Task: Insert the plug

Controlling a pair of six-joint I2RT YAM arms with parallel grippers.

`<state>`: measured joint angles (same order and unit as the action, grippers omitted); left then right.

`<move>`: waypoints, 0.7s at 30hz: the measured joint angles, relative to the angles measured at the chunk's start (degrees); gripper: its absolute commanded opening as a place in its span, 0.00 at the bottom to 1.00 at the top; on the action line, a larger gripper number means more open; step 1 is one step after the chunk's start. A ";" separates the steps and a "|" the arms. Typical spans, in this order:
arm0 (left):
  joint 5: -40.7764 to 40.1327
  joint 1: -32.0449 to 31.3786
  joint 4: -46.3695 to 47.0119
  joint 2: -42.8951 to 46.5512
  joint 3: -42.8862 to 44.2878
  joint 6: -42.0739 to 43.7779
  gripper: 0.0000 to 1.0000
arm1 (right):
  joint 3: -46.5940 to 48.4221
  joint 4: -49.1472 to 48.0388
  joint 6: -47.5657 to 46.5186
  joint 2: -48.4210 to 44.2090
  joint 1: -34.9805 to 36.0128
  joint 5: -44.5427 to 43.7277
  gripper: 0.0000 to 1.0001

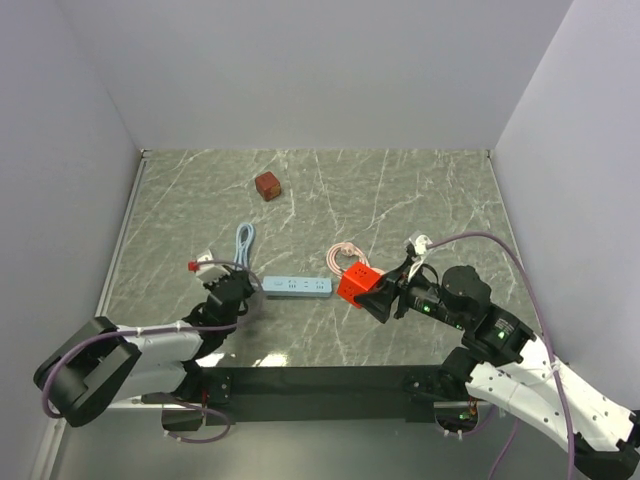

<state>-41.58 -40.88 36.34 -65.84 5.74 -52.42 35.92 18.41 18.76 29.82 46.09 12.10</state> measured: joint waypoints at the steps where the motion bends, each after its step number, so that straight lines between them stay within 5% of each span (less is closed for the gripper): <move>1: 1.88 1.57 1.62 -0.04 0.02 2.25 0.01 | 0.00 0.00 0.00 0.15 0.00 -0.02 0.00; 10: 30.86 25.79 11.06 -4.24 5.70 17.66 0.01 | 0.00 0.26 -0.02 1.14 0.00 -0.70 0.00; 21: 56.81 27.76 7.19 -19.78 24.15 28.83 0.01 | 0.00 0.68 0.02 4.87 0.00 -2.69 0.00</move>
<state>15.22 -13.13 43.53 -85.62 29.89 -23.59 35.92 19.09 18.79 34.70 46.09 9.41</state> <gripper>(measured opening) 0.053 0.681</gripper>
